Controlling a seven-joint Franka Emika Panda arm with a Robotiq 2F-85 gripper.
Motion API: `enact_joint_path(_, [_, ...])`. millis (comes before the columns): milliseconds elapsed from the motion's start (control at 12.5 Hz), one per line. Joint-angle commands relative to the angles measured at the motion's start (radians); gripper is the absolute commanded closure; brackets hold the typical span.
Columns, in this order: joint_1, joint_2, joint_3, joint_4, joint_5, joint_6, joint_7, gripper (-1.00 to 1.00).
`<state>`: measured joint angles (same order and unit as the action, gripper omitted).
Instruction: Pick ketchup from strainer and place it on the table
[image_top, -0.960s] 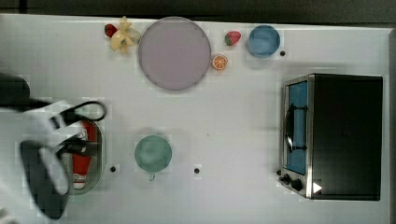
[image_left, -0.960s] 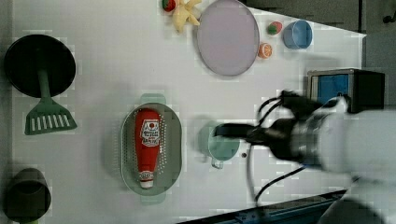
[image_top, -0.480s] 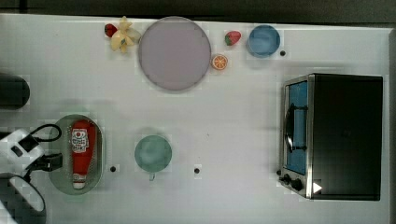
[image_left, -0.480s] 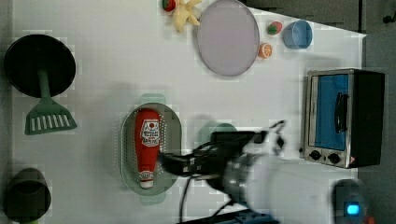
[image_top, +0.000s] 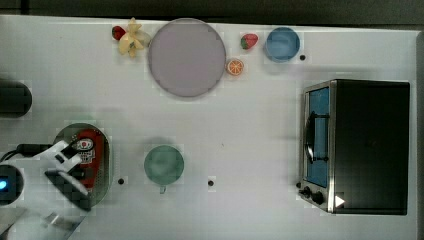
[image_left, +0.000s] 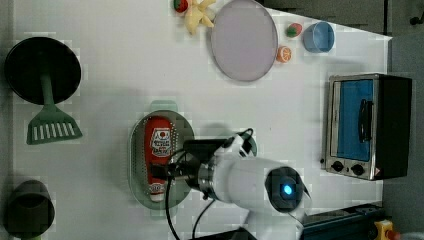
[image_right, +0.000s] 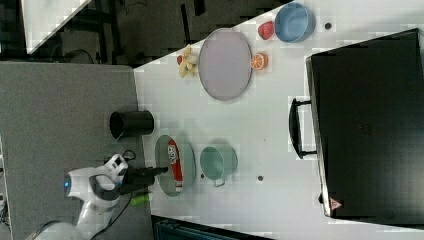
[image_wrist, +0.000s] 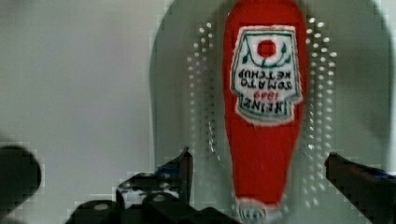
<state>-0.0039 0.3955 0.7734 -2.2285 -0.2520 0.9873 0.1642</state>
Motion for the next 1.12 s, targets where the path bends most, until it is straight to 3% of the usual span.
enact_joint_path(80, [-0.027,0.067,-0.017,0.018,-0.100,0.062,0.129,-1.00])
enact_joint_path(560, [0.025,0.227,-0.073,0.099,-0.315,0.080,0.264,-1.00])
enact_joint_path(640, [0.043,0.243,-0.089,0.110,-0.337,0.058,0.275,-0.92])
enact_joint_path(880, [0.078,0.263,-0.119,0.126,-0.373,0.062,0.275,-0.19])
enact_joint_path(1120, [0.065,0.224,-0.095,0.120,-0.365,0.053,0.275,-0.13])
